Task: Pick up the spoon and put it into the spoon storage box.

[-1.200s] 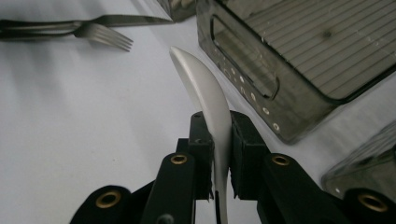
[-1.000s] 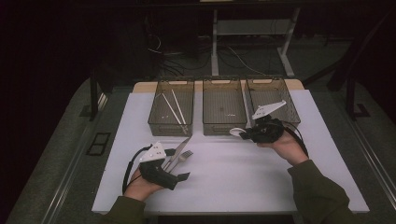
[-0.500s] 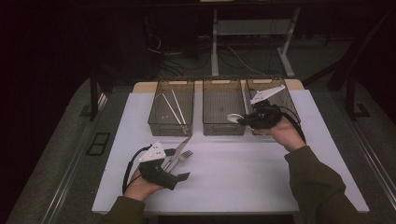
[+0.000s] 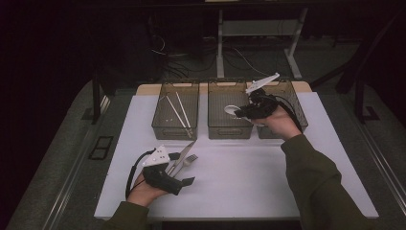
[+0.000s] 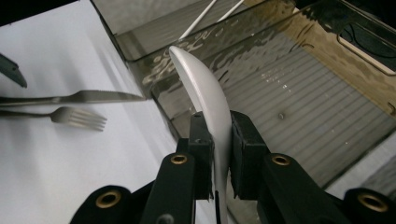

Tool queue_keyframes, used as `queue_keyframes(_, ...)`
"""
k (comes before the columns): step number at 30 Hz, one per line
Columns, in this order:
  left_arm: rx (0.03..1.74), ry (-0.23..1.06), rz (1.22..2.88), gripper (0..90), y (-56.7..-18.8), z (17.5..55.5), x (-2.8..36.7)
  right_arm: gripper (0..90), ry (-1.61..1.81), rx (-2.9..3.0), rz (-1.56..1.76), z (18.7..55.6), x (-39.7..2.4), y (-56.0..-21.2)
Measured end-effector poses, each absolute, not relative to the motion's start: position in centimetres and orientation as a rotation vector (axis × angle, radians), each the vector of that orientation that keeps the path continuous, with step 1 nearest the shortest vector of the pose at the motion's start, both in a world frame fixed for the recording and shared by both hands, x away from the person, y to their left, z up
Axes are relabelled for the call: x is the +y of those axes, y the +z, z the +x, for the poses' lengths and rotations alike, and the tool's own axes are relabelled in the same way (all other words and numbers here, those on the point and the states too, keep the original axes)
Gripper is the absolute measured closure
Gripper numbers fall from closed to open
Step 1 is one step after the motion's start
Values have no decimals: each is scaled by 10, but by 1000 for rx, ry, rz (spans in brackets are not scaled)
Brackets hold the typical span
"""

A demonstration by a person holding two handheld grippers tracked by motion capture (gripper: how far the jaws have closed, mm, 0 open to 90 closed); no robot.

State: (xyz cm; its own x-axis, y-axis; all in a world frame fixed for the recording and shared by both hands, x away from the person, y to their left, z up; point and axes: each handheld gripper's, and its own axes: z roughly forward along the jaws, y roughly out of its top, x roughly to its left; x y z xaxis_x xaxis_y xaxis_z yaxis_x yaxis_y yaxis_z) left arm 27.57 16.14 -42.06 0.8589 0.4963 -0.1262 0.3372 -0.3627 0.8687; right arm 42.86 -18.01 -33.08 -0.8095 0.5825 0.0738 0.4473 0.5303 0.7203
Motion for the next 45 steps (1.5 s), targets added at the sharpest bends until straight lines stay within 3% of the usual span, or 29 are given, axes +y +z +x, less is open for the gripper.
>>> queue_keyframes(20, 613, 187, 1971, 0, -420, 277, 164, 800, 1076, 2630, 959, 467, -149, -359)
queue_keyframes(39, 610, 183, 1974, 0, -420, 276, 163, 793, 881, 2736, 971, 476, -129, -391)
queue_keyframes(45, 608, 185, 1978, 0, -420, 276, 163, 623, 916, 2719, 997, 473, -131, -389)
